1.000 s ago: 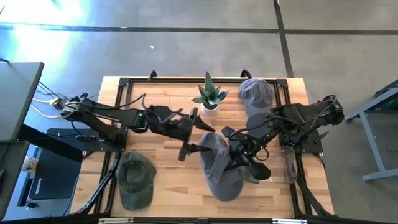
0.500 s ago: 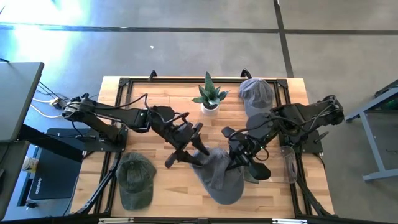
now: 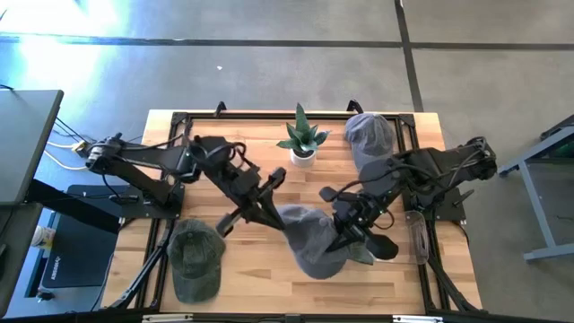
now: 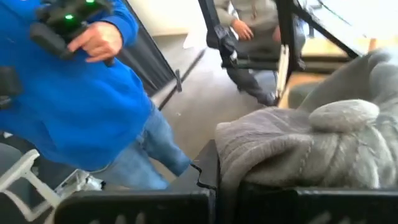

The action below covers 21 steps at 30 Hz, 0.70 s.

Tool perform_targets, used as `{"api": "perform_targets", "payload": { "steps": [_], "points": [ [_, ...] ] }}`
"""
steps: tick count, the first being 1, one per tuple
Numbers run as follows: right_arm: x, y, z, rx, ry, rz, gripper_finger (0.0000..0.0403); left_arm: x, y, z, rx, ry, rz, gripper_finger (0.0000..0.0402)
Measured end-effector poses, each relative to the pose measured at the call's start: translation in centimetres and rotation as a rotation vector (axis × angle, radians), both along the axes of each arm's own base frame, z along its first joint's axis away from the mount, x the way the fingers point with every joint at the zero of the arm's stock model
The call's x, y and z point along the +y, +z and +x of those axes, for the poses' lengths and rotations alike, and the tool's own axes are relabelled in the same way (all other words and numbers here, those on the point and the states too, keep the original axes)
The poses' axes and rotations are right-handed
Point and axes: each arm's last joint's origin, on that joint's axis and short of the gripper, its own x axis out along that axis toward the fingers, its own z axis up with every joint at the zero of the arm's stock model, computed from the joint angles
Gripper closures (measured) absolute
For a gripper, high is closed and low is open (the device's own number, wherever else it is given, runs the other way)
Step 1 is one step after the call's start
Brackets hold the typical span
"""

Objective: Pick & Place hat
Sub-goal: Put the left gray cap into the left transparent bin

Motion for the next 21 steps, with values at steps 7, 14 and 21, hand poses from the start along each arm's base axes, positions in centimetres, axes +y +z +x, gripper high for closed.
{"api": "perform_targets", "payload": {
  "steps": [7, 14, 21],
  "points": [
    [-0.2, 0.2, 0.2, -0.066, 0.002, -0.036, 0.0401, 0.8, 1.3, -0.7, -0.076, 0.181, 0.103, 0.0372],
    [-0.8, 0.2, 0.4, -0.071, -0.009, -0.053, 0.0400, 0.6, -0.8, 0.8, 0.045, 0.266, 0.156, 0.0235],
    [-2.0, 0.0, 0.8, -0.069, -0.049, -0.079, 0.0399, -0.3, -2.6, 1.6, 0.216, 0.399, 0.141, 0.0128]
  ]
}}
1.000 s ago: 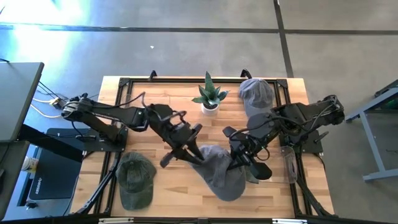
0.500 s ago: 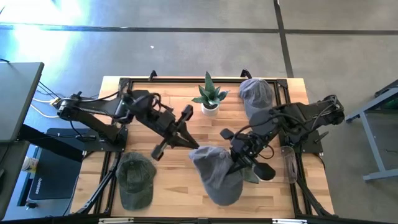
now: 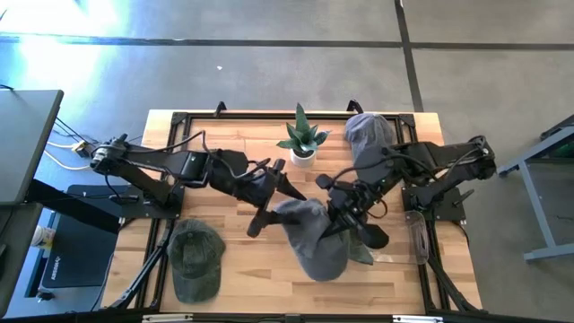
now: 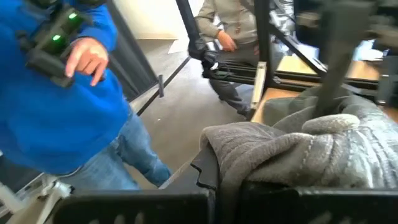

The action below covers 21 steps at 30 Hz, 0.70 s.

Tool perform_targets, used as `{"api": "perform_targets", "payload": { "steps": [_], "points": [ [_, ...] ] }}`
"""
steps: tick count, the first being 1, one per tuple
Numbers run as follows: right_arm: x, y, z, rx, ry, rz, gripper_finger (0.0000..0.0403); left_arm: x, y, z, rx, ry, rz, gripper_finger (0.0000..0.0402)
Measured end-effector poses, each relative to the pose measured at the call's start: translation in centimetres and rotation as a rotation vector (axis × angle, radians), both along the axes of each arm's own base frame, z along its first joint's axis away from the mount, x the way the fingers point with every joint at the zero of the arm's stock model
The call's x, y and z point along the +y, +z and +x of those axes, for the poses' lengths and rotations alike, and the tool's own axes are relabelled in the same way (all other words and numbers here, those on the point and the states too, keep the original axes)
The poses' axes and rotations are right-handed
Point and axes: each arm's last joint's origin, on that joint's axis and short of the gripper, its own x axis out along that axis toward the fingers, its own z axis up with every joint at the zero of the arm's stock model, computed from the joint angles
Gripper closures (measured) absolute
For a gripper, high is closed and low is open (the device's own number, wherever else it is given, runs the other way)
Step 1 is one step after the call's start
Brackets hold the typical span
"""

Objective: Pick & Place hat
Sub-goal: Put the left gray cap into the left transparent bin

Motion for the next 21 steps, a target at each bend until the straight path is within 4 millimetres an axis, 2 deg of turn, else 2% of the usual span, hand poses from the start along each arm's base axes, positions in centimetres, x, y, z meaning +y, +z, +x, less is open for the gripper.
{"api": "perform_targets", "payload": {
  "steps": [4, 7, 10, 15, 16, 21],
  "points": [
    [-0.7, -0.2, 0.1, 0.024, -0.036, -0.014, 0.0401, -0.1, -0.4, -0.2, 0.053, 0.022, -0.021, 0.0129],
    [-0.8, -0.3, 0.1, 0.032, -0.041, -0.017, 0.0399, 0.0, -0.6, -0.2, 0.089, 0.029, -0.052, 0.0164],
    [-0.8, -0.4, 0.1, 0.040, -0.039, -0.018, 0.0401, -0.1, -0.6, -0.3, 0.086, -0.022, -0.044, 0.0229],
    [-0.4, -0.7, -0.2, 0.096, -0.023, -0.001, 0.0398, -0.6, -0.4, -0.6, 0.050, -0.235, 0.013, 0.0376],
    [-0.3, -0.8, -0.3, 0.111, -0.011, 0.006, 0.0398, -0.7, -0.3, -0.9, 0.040, -0.278, 0.015, 0.0387],
    [0.5, -0.4, -0.6, 0.139, 0.115, 0.106, 0.0399, -0.8, 2.4, -2.8, -0.149, -0.510, 0.004, 0.0384]
  ]
}}
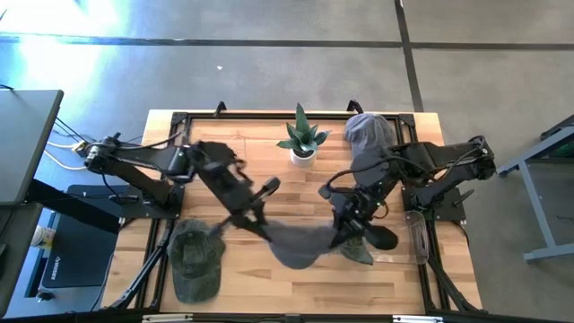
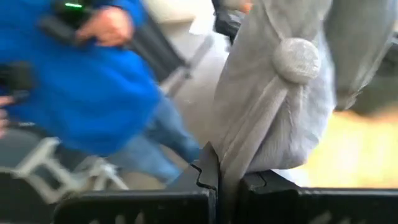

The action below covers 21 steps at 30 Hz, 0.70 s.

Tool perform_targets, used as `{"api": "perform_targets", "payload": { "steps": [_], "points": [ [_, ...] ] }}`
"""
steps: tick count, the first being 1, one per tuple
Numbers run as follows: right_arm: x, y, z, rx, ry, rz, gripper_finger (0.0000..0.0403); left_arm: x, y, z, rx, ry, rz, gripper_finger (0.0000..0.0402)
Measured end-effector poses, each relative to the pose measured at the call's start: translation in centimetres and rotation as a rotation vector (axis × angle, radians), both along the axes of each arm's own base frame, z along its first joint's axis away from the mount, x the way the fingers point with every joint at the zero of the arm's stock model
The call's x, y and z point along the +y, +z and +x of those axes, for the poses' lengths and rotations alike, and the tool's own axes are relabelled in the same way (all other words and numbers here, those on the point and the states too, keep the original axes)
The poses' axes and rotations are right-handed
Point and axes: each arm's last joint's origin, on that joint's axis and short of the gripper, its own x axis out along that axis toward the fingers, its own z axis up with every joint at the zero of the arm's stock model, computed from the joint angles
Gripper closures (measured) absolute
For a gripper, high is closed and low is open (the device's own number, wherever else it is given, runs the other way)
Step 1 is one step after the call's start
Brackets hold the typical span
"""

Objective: Pick & Place hat
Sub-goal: Put the left gray cap into the left transparent bin

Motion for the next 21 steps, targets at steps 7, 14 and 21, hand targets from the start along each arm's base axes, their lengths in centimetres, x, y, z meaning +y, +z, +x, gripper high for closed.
{"api": "perform_targets", "payload": {
  "steps": [7, 14, 21],
  "points": [
    [0.3, 2.0, 0.6, -0.140, 0.010, 0.140, 0.0384, 0.5, 1.4, -0.4, -0.108, -0.050, -0.040, 0.0395],
    [-0.9, 2.1, 0.9, -0.069, -0.008, 0.222, 0.0303, 0.6, 1.4, -0.4, -0.079, -0.017, -0.061, 0.0399],
    [-1.5, 0.9, 1.7, -0.122, -0.036, 0.068, 0.0166, 0.6, 2.0, -0.4, -0.146, -0.013, -0.076, 0.0399]
  ]
}}
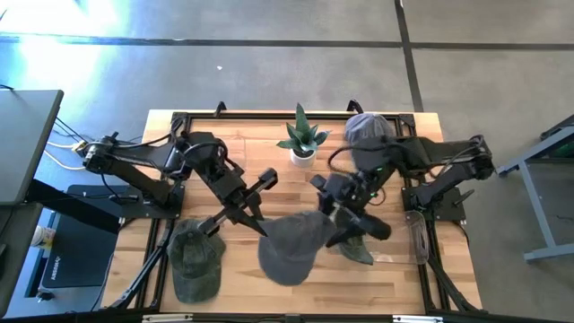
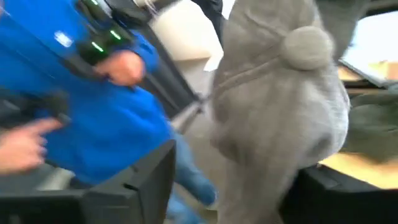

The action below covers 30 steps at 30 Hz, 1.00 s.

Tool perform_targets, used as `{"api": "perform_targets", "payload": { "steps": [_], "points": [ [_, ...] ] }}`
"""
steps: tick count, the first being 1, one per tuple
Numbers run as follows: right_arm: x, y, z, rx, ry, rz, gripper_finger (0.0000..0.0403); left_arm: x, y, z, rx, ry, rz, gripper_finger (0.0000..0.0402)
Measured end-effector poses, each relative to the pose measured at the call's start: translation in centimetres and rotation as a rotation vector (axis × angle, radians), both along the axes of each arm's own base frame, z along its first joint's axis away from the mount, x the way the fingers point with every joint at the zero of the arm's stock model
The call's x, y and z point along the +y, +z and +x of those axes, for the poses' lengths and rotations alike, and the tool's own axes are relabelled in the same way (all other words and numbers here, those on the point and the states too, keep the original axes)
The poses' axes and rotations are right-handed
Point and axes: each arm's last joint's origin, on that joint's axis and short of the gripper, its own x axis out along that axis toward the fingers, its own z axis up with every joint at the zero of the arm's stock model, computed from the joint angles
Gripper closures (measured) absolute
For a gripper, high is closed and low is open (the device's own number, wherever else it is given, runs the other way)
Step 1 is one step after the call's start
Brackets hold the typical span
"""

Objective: Pick & Place hat
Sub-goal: Put the left gray cap into the left transparent bin

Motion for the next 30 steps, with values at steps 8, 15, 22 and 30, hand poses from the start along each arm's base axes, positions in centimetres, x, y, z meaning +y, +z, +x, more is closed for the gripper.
{"api": "perform_targets", "payload": {
  "steps": [8, 15, 22, 30],
  "points": [
    [1.3, -1.3, 0.5, -0.035, 0.192, -0.058, 0.0152, 0.1, -0.5, -0.2, 0.075, 0.035, 0.012, 0.0399],
    [1.3, -0.5, -0.5, 0.117, 0.376, 0.138, 0.0158, 0.3, -0.8, -0.3, 0.122, 0.070, 0.016, 0.0399],
    [-0.8, -0.6, -0.1, 0.057, 0.279, 0.079, 0.0159, 0.2, -0.5, -0.4, 0.129, 0.061, -0.029, 0.0399],
    [-4.0, -0.6, -0.7, -0.130, 0.086, -0.214, 0.0156, 0.2, -0.2, -0.5, 0.125, 0.033, -0.066, 0.0399]
  ]
}}
